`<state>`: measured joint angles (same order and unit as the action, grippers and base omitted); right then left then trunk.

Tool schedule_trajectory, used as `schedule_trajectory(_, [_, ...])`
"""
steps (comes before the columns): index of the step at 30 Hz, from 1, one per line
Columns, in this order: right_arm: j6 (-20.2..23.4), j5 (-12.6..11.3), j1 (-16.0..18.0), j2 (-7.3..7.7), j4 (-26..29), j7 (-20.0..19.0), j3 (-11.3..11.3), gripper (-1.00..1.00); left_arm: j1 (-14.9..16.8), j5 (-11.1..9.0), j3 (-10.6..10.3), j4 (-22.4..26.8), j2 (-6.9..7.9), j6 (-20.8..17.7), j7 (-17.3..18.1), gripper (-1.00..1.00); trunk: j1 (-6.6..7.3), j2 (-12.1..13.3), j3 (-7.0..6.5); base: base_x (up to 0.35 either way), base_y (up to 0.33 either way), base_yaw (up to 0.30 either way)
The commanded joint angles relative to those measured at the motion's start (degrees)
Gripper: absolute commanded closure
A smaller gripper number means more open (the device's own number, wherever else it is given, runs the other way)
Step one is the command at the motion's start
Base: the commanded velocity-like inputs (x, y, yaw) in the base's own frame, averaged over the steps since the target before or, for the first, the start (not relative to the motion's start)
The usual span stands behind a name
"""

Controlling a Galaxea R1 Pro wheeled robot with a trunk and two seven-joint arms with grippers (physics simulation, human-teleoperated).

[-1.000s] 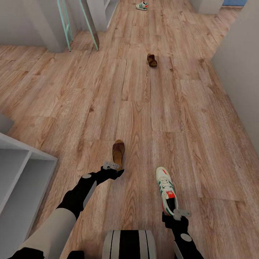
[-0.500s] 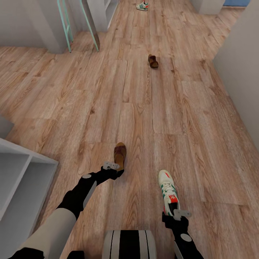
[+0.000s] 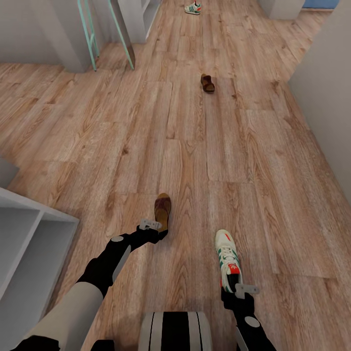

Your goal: Pick up the two gym shoes and the two sandals from the corridor floor and place them onto the hallstand (shoe rack) in the corridor, making sure they are on the rack and not on the floor. Arrange them so the two gym shoes are next to each other and the two sandals are next to each other.

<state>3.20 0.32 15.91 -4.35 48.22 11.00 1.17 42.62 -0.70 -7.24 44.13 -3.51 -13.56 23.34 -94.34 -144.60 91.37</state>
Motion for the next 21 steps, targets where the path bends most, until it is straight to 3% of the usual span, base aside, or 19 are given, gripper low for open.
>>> schedule_trajectory(1, [0.3,-0.1,0.0,-0.04,0.1,0.1,0.1,1.00,0.0,-0.1,0.0,0.1,-0.01,-0.4,0.2,-1.00,0.01,0.0,0.03,0.000,0.000,0.000])
schedule_trajectory(12, [0.3,-0.1,0.0,-0.04,0.1,0.1,0.1,1.00,0.0,-0.1,0.1,0.1,-0.01,-0.4,0.2,-1.00,0.01,0.0,0.03,0.000,0.000,0.000])
schedule_trajectory(21, [0.3,0.0,0.0,-0.04,0.1,0.0,-0.1,1.00,0.0,0.1,0.2,0.2,0.13,-0.4,0.0,-1.00,0.24,0.1,-1.96,0.000,0.000,0.000])
